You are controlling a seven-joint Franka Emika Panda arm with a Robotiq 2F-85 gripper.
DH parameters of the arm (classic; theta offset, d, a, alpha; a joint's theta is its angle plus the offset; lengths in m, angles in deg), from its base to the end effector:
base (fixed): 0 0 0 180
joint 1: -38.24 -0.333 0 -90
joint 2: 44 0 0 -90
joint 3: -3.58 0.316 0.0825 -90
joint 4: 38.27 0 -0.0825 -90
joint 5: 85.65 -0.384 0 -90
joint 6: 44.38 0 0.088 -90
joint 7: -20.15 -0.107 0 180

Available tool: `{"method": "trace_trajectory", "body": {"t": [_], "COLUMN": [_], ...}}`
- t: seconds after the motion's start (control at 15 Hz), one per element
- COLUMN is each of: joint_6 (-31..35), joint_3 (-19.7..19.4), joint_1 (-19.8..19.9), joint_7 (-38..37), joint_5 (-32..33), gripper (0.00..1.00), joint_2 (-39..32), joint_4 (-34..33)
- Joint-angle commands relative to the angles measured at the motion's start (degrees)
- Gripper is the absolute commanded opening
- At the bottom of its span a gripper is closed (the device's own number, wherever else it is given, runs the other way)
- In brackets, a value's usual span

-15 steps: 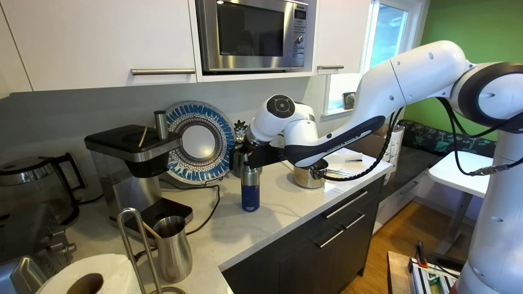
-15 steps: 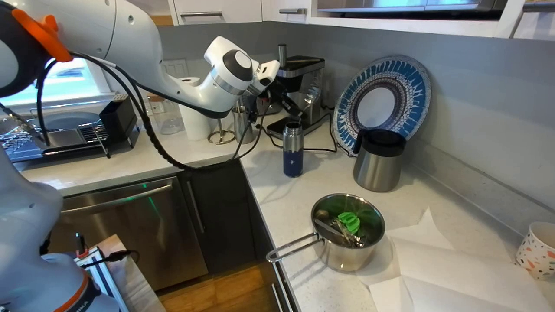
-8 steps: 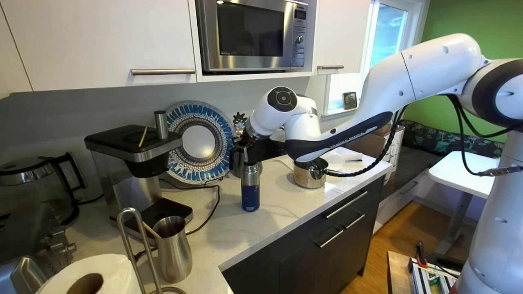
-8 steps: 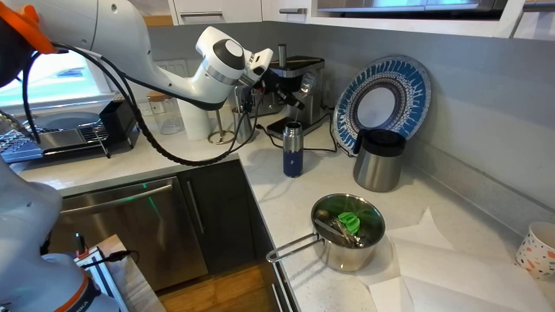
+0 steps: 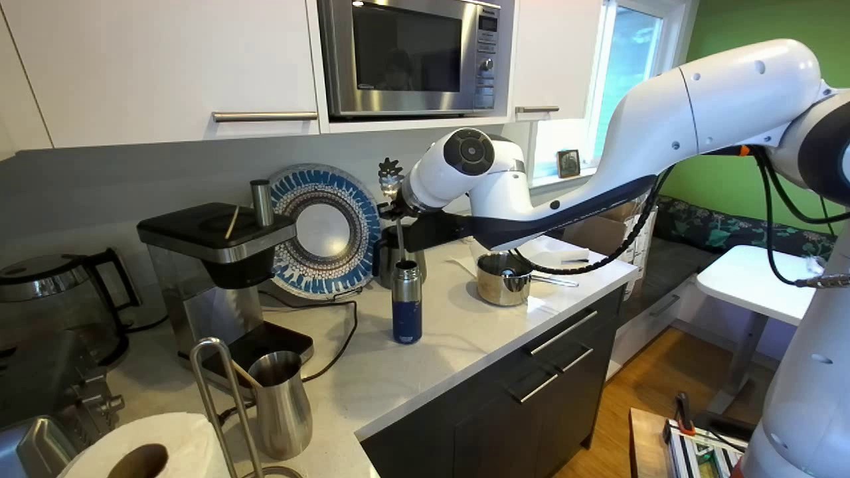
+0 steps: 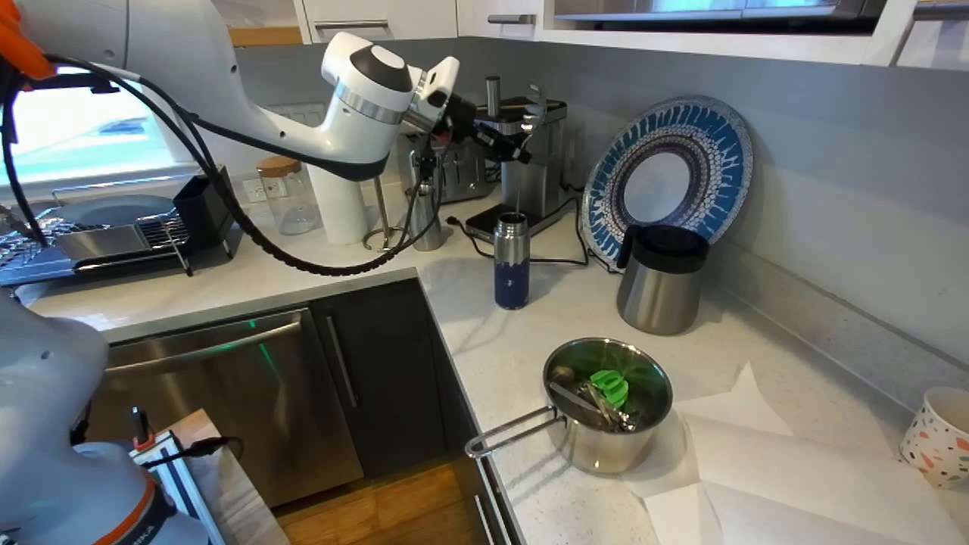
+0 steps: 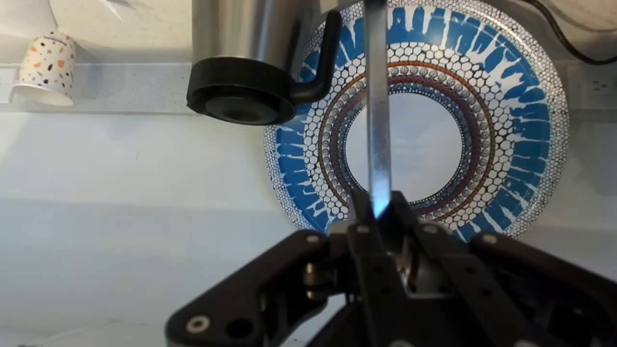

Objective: Put the silver ladle on the counter

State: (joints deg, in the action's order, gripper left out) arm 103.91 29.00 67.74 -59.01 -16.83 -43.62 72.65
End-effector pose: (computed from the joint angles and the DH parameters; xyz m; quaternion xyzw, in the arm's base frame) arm 0.5997 -0.0248 0.5498 0.8218 -0.2495 0.4776 0.1848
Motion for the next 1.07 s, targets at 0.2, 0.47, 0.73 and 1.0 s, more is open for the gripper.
{"method": "trace_trajectory", "body": {"t": [0.2,0.47,0.73,1.0], "joint_6": [-0.68,-1.19,-1.92,-6.28], "joint_3": [0.34,0.60,0.83,-9.19], "joint_1": [-0.31,-0.42,-0.36,-11.72], "joint_7": [-4.58,-5.90,-6.97,-7.00], "joint_5": [4.14,4.30,4.77,5.73], "gripper": [0.03,0.03,0.03,0.03], "joint_2": [4.09,6.67,9.23,10.30], "joint_4": [0.97,1.05,1.22,0.94]}}
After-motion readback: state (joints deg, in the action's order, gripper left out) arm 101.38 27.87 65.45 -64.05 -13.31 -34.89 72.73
